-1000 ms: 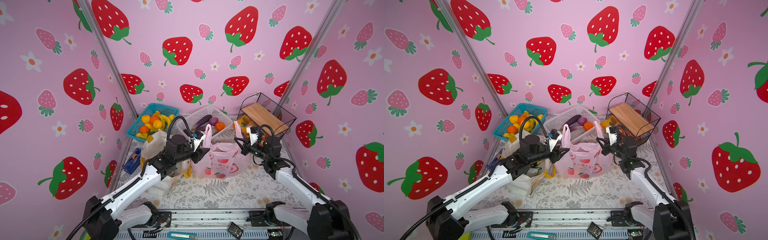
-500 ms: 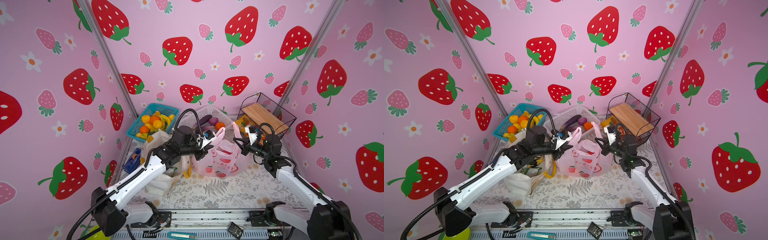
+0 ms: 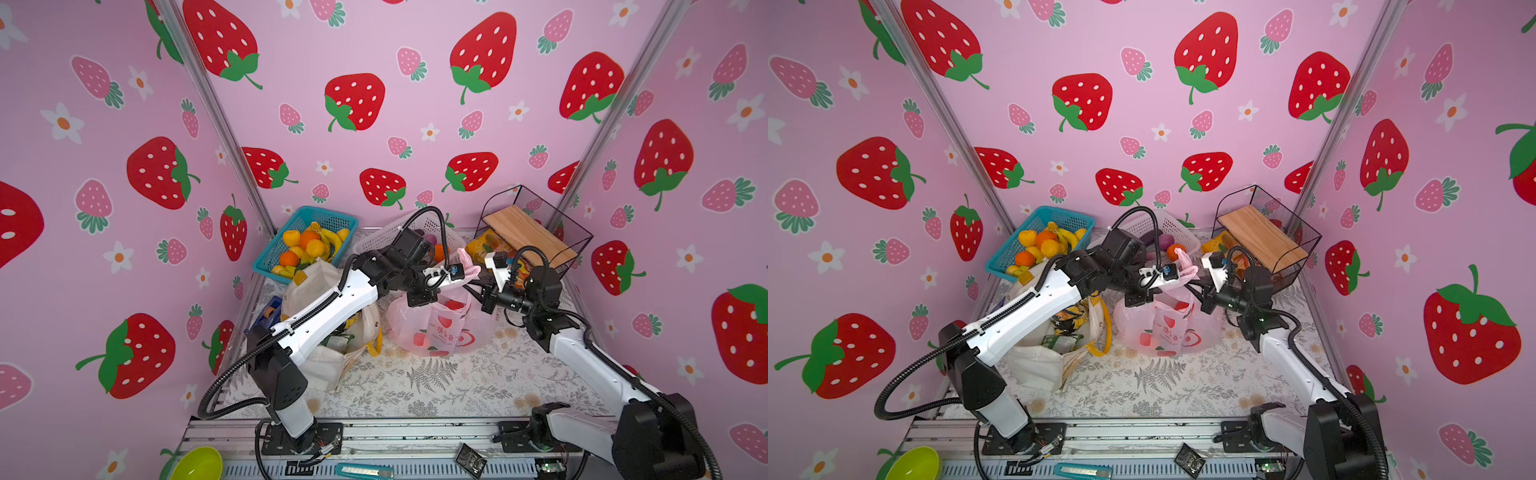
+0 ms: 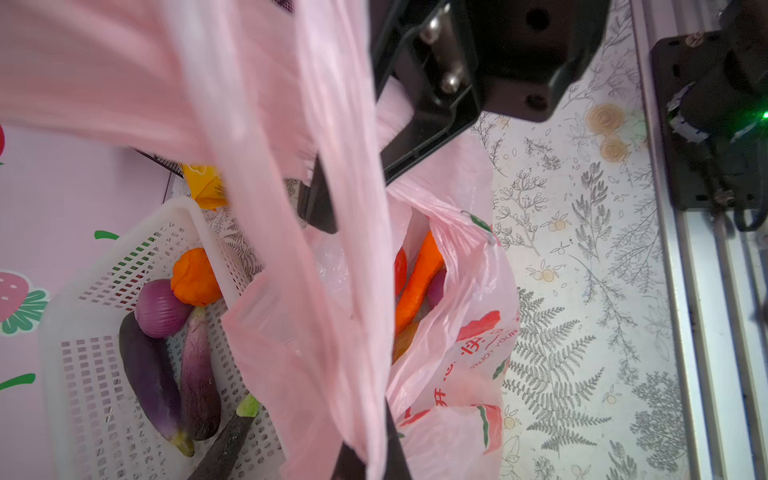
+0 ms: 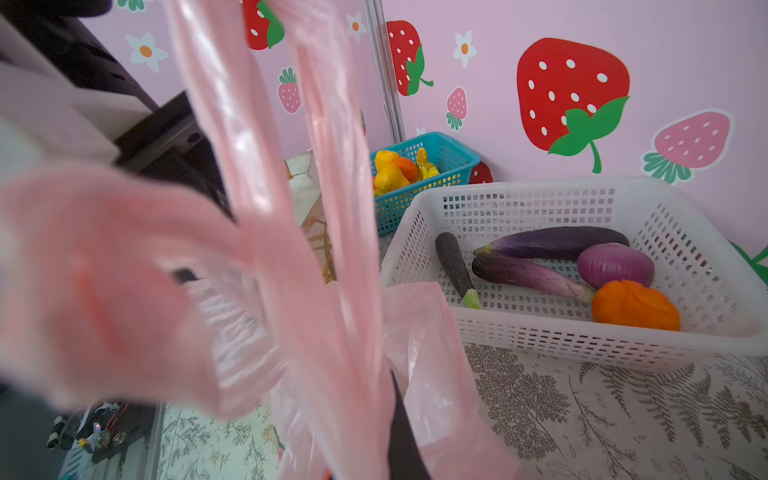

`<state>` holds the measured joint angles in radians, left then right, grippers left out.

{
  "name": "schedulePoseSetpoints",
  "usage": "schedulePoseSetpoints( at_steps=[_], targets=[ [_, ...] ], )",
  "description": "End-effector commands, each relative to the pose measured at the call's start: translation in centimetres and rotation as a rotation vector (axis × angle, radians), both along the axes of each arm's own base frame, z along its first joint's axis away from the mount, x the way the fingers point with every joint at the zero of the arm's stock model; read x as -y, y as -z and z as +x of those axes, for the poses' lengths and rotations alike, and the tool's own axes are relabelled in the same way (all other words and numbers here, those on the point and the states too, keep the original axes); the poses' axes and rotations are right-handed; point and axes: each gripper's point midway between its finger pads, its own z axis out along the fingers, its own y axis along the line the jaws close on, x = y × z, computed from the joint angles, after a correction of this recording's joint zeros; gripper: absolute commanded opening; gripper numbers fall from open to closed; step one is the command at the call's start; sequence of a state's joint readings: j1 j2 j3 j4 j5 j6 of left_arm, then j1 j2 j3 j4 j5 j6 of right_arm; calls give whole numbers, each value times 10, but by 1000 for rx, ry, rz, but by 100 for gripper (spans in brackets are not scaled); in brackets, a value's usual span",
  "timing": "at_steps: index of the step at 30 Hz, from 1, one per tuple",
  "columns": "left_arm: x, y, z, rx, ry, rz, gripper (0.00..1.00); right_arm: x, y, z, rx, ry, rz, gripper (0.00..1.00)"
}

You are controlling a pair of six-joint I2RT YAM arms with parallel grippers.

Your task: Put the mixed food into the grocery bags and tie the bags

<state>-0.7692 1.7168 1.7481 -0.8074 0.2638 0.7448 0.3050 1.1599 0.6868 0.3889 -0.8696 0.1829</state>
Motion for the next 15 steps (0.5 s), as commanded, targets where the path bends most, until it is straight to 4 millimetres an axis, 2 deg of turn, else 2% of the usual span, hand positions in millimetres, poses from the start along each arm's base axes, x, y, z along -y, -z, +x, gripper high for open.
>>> schedulePoseSetpoints(
  at_steps=[1,7,15],
  targets=[
    [-6,-6,-1,38,46,69,0,-3,-1,-6,56,-43,-3,6],
    [-4,-7,8,44,40,106,0,-3,1,-7,62,-47,-5,14],
    [2,-11,9,58,57,103,0,-3,1,-8,70,-52,1,29]
  ],
)
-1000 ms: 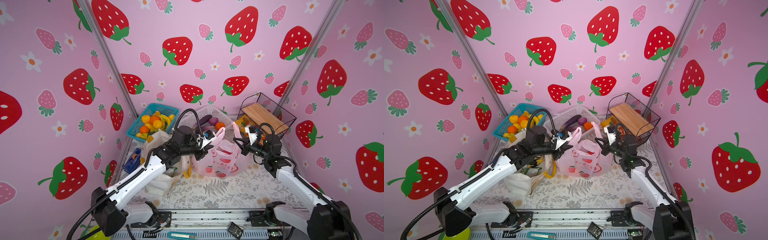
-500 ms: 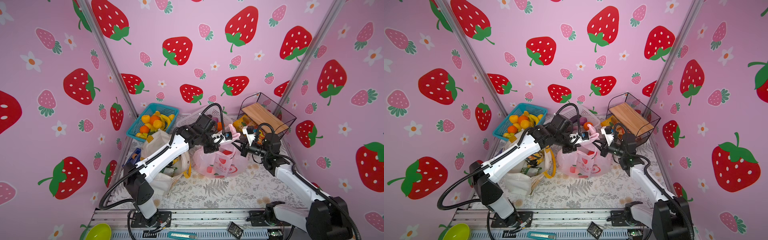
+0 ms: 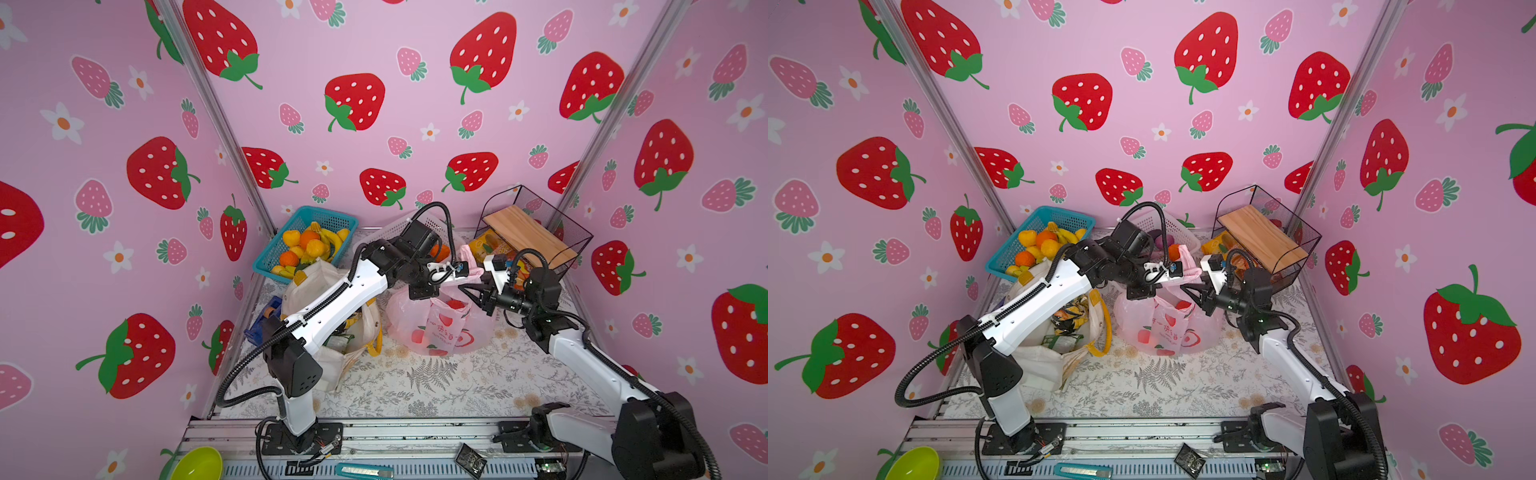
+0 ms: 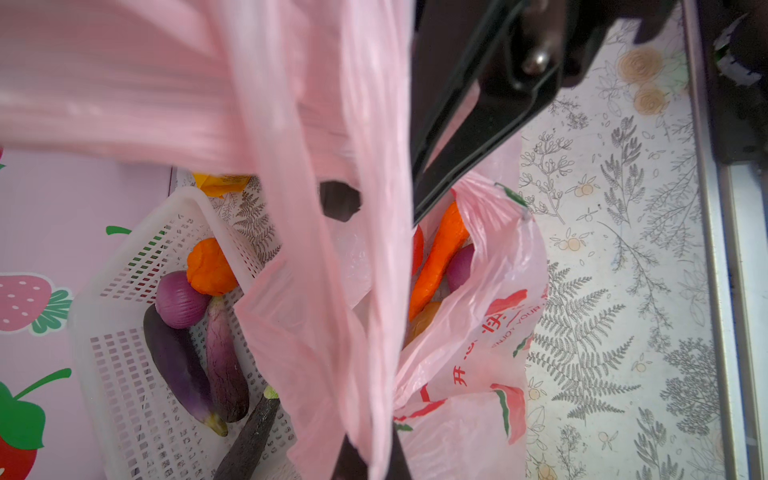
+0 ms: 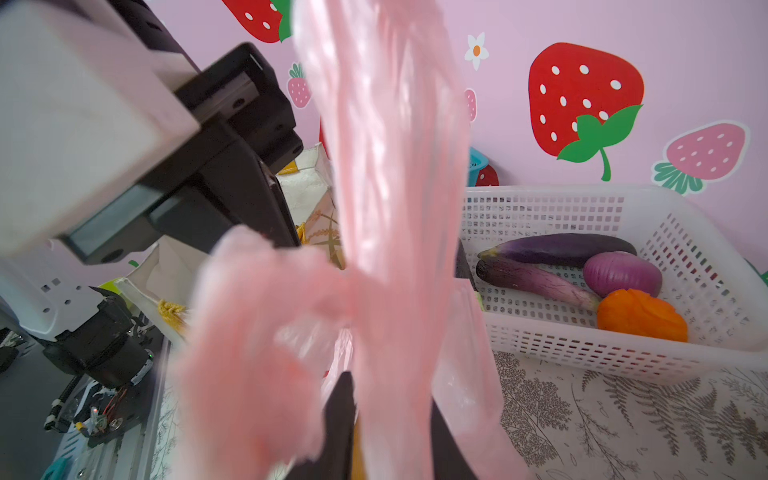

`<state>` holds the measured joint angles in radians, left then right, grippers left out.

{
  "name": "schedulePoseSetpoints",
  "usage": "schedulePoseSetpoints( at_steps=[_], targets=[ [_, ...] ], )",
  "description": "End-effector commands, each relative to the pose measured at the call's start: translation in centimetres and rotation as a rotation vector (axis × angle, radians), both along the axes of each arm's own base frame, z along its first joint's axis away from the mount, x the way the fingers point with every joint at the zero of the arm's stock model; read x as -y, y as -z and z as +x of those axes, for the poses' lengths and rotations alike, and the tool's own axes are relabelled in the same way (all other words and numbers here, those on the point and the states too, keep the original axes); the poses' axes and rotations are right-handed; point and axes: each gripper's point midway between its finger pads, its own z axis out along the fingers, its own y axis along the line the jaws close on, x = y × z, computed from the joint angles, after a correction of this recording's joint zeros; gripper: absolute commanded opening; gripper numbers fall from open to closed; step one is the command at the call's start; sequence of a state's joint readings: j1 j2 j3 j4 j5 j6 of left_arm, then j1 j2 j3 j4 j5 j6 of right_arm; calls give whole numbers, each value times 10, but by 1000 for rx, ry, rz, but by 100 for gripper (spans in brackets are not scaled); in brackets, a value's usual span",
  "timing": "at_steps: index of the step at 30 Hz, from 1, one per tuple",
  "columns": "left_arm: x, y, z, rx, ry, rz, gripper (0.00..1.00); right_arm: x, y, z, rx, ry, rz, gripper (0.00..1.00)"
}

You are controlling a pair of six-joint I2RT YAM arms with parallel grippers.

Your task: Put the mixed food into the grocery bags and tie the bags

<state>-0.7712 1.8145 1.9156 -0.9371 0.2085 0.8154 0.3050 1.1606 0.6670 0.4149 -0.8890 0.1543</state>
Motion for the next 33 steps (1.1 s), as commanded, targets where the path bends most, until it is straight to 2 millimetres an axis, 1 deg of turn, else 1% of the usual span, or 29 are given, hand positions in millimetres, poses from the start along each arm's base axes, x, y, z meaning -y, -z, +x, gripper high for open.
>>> schedulePoseSetpoints(
  at_steps=[1,5,12,18,21,23,24,25,28,33],
  targets=[
    [1,-9,-3,31,37,15,0,-2,-4,-5,42,-30,11,30],
    [6,-9,0,44,40,23,0,-3,-9,-9,50,-45,35,35],
    [15,-12,2,62,62,21,0,-2,-10,-14,52,-52,49,45],
    [22,-8,3,69,90,48,0,-1,-20,-16,59,-44,88,49],
    [23,-5,3,72,98,59,0,0,-22,-14,53,-26,100,51],
    [24,-5,2,69,105,59,0,3,-21,-9,49,12,98,51],
    [24,-5,1,68,110,58,0,4,-20,-7,44,29,96,54],
    [24,-4,1,66,114,58,0,6,-19,-4,44,47,95,56],
    [24,-2,-1,64,125,64,0,6,-21,-5,55,39,98,56],
    [25,1,0,60,133,70,0,2,-29,-13,78,-17,118,55]
  ],
)
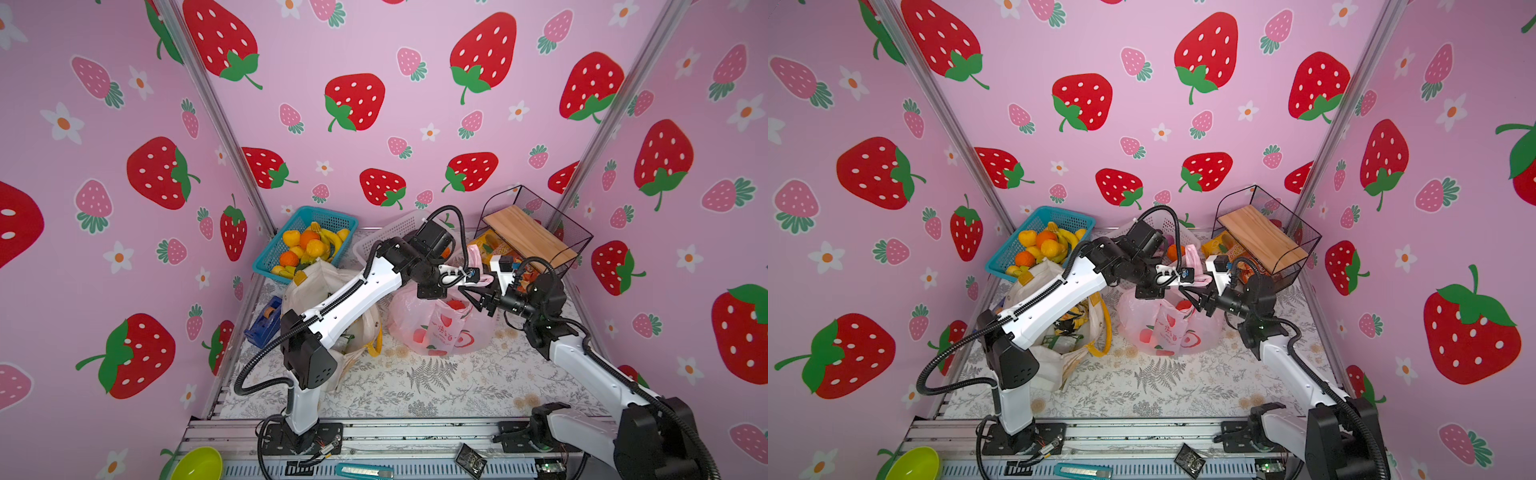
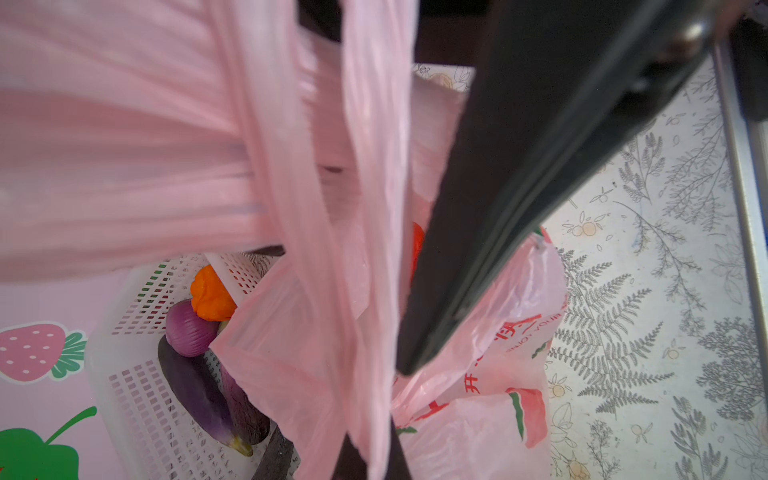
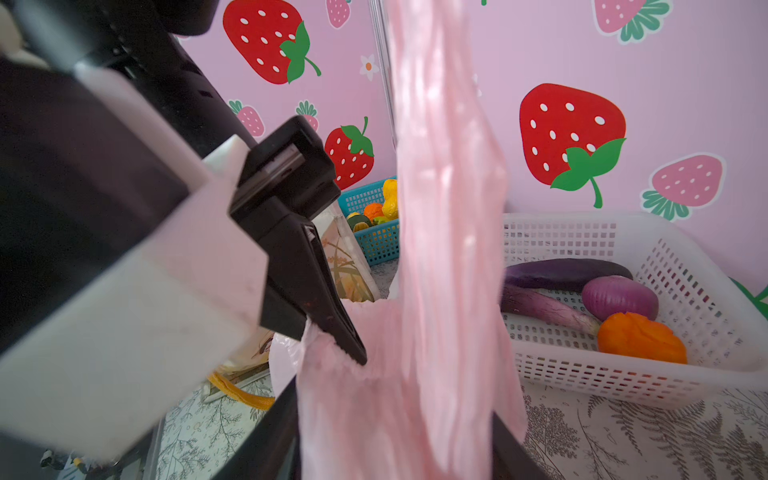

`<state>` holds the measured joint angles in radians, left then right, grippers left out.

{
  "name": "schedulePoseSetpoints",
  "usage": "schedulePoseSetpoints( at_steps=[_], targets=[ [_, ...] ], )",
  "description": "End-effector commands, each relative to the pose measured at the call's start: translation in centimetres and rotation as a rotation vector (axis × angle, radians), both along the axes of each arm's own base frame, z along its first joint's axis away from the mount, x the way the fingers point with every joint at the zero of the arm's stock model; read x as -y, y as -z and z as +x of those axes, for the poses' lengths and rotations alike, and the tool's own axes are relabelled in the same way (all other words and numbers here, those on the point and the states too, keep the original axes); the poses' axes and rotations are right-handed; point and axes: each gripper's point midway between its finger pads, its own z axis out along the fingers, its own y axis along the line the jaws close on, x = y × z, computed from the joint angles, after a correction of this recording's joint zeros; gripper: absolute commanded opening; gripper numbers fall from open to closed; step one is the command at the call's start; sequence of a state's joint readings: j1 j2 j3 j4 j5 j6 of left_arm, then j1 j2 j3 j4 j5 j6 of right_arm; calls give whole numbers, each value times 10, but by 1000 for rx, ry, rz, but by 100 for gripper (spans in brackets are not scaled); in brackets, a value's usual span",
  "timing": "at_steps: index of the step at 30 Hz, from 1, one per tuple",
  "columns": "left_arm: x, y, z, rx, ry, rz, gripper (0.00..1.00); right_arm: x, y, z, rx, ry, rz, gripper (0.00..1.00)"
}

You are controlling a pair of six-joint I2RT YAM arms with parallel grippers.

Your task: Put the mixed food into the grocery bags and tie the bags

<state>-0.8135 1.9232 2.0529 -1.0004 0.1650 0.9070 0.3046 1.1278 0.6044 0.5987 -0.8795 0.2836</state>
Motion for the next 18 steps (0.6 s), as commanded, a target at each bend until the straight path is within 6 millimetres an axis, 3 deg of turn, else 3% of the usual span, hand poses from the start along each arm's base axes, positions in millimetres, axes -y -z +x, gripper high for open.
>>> schedulePoseSetpoints(
  at_steps=[1,9,18],
  targets=[
    [4,-7,-3,7,44,-3,0,-2,-13,-10,59,-41,27,56],
    [9,-5,-3,-5,55,-6,0,-4,-11,-8,46,-46,26,52],
    [10,-6,-1,-5,55,-8,0,-4,-9,-6,32,-35,30,29]
  ],
)
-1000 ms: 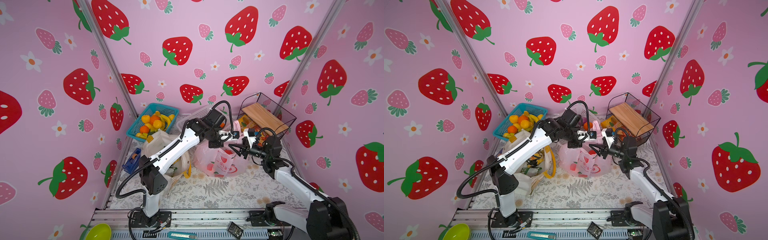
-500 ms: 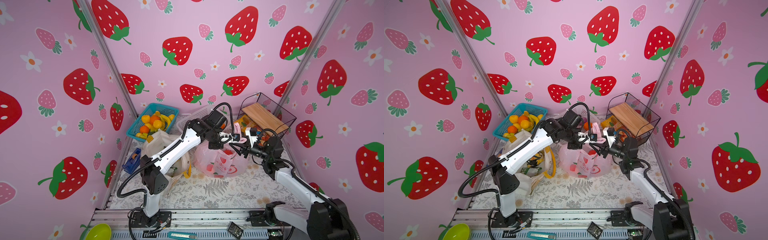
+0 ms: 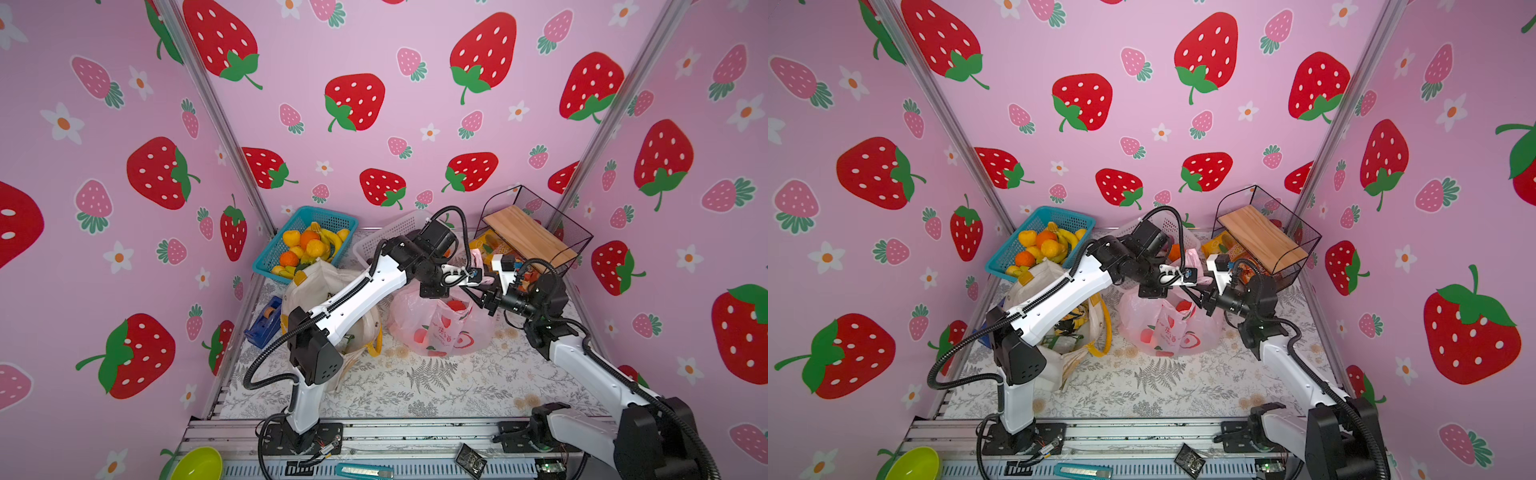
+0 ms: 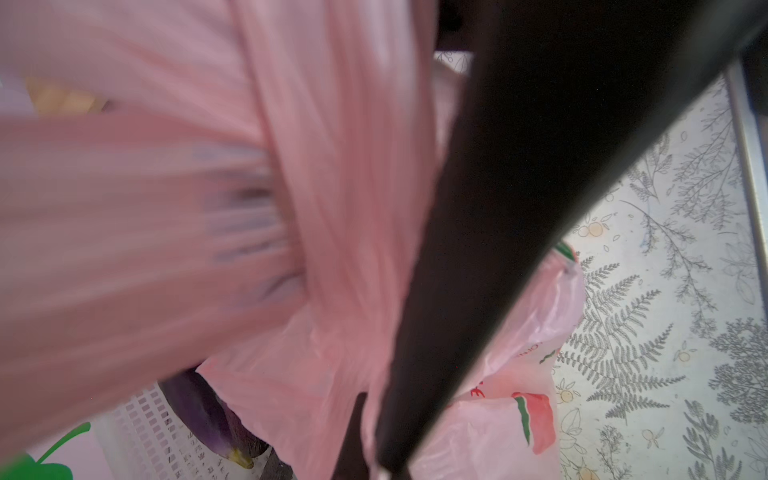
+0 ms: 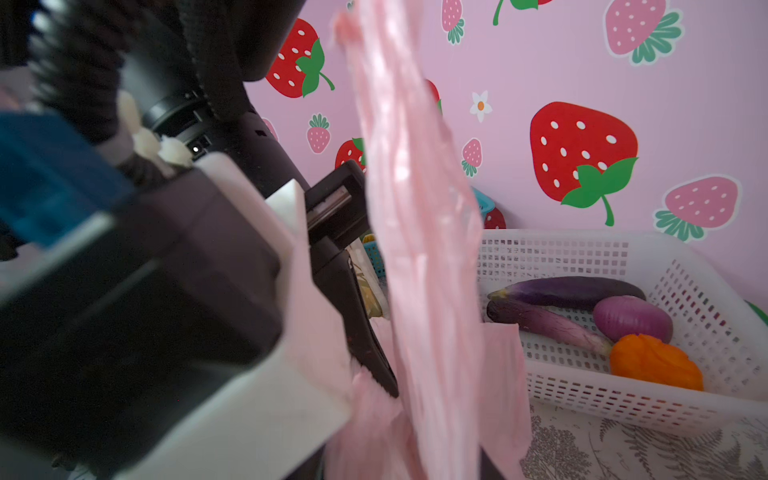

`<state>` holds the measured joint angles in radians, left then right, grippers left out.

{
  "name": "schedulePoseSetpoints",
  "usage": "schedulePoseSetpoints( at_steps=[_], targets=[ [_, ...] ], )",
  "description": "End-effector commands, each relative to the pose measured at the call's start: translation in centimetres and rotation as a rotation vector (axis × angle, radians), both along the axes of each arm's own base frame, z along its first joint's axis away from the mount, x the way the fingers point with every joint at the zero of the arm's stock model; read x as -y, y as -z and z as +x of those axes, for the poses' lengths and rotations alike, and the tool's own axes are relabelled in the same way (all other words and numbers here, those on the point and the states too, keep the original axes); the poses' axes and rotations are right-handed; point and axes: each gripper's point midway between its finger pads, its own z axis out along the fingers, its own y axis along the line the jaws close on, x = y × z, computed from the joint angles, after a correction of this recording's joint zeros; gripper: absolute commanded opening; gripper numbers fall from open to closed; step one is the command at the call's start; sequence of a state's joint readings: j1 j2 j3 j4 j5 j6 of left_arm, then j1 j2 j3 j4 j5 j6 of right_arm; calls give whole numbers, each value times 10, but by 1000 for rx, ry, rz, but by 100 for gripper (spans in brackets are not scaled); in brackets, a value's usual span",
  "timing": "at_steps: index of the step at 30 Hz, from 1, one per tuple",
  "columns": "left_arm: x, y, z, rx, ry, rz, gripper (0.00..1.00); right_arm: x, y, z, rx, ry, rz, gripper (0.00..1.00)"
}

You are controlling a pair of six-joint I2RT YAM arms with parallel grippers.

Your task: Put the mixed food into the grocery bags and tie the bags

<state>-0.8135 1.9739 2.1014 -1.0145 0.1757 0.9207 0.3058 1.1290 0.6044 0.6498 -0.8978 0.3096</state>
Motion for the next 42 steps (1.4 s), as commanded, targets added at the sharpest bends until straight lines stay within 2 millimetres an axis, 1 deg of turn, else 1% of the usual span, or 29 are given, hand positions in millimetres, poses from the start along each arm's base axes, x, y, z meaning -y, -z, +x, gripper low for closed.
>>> schedulePoseSetpoints(
  at_steps=[1,3,6,10,16,17,20,23,24,26,29,32,33,35,38,42],
  targets=[
    [2,-14,-7,1,38,-23,0,-2,2,-2,2,-7,2,25],
    [2,-17,-9,-13,34,-43,0,-1,6,0,-3,7,-4,18],
    [2,-25,-11,-35,31,-87,0,-1,9,0,-11,8,-5,15],
    [1,-30,-10,-34,18,-114,0,-1,7,-2,-7,1,-4,8],
    [-1,-34,-9,-54,-12,-142,0,0,7,-2,-5,13,-3,2],
    [-2,-34,-9,-57,-21,-149,4,1,5,-1,-3,21,-1,1],
    [-5,-36,-10,-71,-46,-183,24,3,0,-1,11,36,4,0],
    [-10,-43,-14,-95,-62,-251,37,1,-2,-4,26,13,0,0],
    [-11,-47,-14,-101,-66,-282,40,-1,-1,-5,28,4,-7,0],
    [-12,-59,-14,-111,-83,-365,50,-7,4,-7,34,-9,-37,0],
    [-15,-78,-12,-144,-104,-496,59,-15,10,-10,38,-23,-72,0],
    [-19,-104,-10,-237,-106,-653,67,-21,12,-16,45,-50,-80,0],
    [-18,-110,-11,-267,-95,-690,68,-23,12,-17,48,-58,-81,0],
    [-15,-117,-14,-331,-66,-728,70,-26,13,-19,51,-69,-85,0],
    [-7,-124,-20,-401,-7,-745,70,-29,13,-20,49,-80,-89,0],
    [0,-127,-22,-450,22,-759,68,-31,14,-20,44,-84,-95,0]
  ],
)
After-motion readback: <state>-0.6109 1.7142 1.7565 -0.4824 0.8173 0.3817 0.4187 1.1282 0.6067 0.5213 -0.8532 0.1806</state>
